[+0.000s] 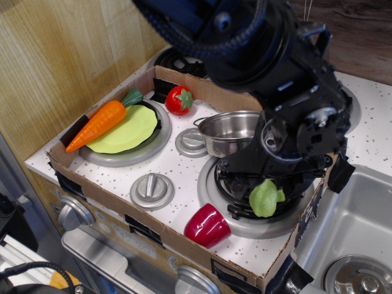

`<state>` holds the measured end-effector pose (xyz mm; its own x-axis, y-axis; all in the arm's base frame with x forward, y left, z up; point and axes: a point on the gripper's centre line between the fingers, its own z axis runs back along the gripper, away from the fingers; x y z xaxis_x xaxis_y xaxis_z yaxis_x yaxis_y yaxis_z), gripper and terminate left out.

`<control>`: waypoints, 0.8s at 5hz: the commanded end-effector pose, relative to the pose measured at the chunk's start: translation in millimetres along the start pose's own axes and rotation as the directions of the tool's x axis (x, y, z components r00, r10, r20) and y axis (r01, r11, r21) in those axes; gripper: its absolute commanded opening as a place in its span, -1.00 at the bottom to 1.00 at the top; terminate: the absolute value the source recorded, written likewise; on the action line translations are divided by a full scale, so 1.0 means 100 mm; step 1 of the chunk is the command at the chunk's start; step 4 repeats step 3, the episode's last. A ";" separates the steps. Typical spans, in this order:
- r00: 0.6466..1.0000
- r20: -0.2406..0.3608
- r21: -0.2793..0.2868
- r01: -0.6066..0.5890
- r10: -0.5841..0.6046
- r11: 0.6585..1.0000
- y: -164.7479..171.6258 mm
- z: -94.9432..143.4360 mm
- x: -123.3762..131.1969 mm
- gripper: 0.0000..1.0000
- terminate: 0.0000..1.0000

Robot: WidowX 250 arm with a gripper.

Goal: Take broccoli out of pan

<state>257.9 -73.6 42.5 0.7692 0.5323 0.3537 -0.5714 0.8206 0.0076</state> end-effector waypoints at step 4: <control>0.994 0.104 0.080 0.009 -0.018 0.997 0.01 0.67 0.52 1.00 1.00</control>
